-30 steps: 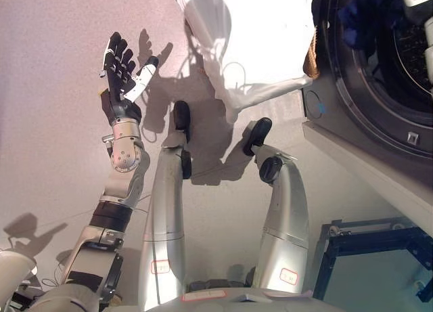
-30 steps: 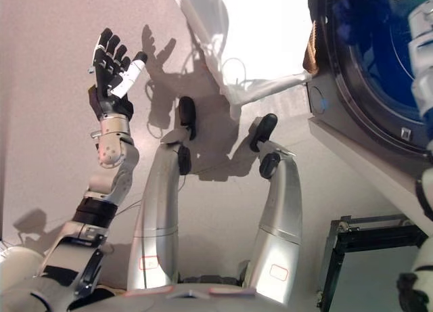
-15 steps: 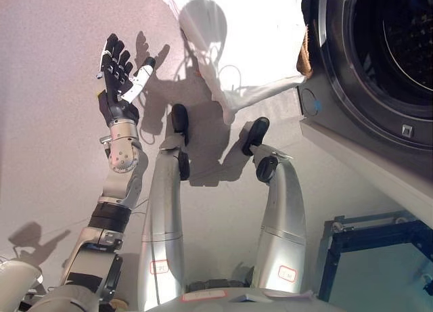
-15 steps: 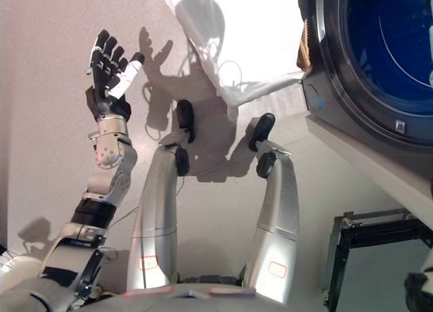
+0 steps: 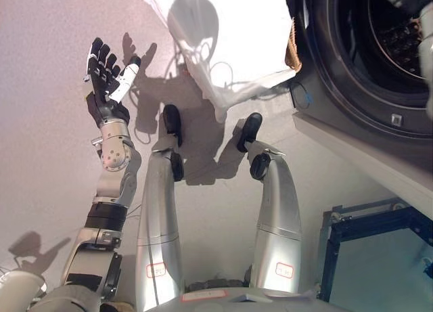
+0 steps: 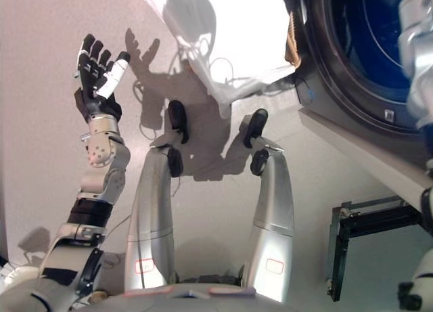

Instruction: Put the clothes in the basket into the washing machine.

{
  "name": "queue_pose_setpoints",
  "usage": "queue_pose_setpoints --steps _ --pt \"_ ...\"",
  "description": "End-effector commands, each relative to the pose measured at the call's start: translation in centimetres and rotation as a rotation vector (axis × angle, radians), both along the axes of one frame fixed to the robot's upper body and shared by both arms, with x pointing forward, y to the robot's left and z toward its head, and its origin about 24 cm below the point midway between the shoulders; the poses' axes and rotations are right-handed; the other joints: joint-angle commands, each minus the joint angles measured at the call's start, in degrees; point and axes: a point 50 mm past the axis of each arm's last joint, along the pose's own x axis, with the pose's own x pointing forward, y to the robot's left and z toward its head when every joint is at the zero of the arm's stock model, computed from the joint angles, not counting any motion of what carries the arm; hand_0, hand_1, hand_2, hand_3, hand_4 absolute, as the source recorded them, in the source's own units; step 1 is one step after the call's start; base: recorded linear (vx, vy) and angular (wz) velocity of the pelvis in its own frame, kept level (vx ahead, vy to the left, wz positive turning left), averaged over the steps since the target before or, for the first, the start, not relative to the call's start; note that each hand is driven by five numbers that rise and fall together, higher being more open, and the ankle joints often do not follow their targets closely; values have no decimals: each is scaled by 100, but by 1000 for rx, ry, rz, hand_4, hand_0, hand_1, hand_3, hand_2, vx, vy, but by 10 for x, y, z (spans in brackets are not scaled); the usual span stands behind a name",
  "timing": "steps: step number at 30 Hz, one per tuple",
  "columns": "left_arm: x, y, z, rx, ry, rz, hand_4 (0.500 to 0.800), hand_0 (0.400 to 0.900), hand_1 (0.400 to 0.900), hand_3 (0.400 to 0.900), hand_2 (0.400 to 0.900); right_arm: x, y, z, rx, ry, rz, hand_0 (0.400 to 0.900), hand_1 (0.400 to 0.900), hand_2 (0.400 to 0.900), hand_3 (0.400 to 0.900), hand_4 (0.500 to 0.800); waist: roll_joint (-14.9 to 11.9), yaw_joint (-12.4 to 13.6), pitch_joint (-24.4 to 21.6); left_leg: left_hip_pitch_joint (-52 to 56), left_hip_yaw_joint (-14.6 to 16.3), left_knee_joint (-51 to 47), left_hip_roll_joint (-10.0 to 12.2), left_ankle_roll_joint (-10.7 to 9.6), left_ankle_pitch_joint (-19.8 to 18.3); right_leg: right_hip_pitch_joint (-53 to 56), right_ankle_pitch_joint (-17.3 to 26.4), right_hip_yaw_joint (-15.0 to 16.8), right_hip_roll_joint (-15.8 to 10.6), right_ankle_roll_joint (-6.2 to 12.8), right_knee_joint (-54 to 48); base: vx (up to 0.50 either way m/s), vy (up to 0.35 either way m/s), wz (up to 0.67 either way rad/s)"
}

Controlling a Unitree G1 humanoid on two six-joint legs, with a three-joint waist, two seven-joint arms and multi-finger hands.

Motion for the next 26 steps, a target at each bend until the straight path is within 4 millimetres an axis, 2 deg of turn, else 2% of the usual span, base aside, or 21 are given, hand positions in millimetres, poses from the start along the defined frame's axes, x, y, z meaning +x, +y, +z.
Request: queue_pose_setpoints --steps 1,3,8,11,14,15,17,22,23,26 --pt "-21 4 -19 -18 -11 28 800 900 900 900 900 -14 24 -20 201 -28 316 900 900 900 900 800 181 -220 -900 28 -568 33 -127 -271 -506 -238 -194 -190 291 271 253 0 0 0" --pt "-23 3 -21 -12 -6 20 800 900 900 900 900 -18 33 -38 276 38 411 900 900 900 900 800 155 -214 -872 16 -565 104 -135 -259 -533 -239 -216 -185 295 263 307 0 0 0" --pt "-28 3 -28 -22 16 37 800 900 900 900 900 -38 52 -57 379 47 596 900 900 900 900 800 158 -234 -827 -4 -518 176 -139 -235 -561 -272 -229 -155 306 255 377 3 10 -4" --pt "-29 -1 -29 -24 18 36 800 900 900 900 900 -42 69 -73 535 99 760 900 900 900 900 800 152 -248 -795 51 -492 151 -108 -221 -556 -207 -204 -139 312 255 340 3 10 -4" --pt "-27 -9 -31 -57 16 10 800 900 900 900 900 -40 83 -98 872 180 965 900 900 900 900 800 151 -266 -760 156 -444 124 -87 -203 -540 -103 -181 -136 321 249 296 -5 5 -1" --pt "-25 -14 -32 -68 16 -12 800 900 900 900 900 -37 87 -110 1063 226 1052 900 900 900 900 800 163 -273 -754 230 -425 89 -77 -191 -531 -50 -174 -138 326 248 273 0 0 0" --pt "-21 -17 -37 -91 38 -27 800 900 900 900 900 -28 86 -132 1368 222 1122 900 900 900 900 800 172 -274 -749 416 -396 -3 -37 -187 -517 113 -154 -128 330 257 199 15 13 1" --pt "-13 -26 -52 -156 93 -60 800 900 900 900 900 -13 91 -182 1902 192 1171 900 900 900 900 800 193 -289 -689 1379 -272 -728 104 -198 -412 1006 -2 -170 355 331 -372 17 35 0" --pt "-11 -27 -56 -156 114 -67 800 900 900 900 900 -11 92 -194 1991 175 1152 900 900 900 900 800 184 -287 -650 1609 -217 -1015 100 -163 -147 1233 253 -201 345 295 -642 -29 38 1" --pt "-12 -28 -72 -132 181 -85 800 900 900 900 900 -10 95 -220 2100 206 1075 900 900 900 900 800 183 -268 -574 2423 -159 -1434 103 -197 -110 1979 356 -239 316 357 -1061 62 15 3"
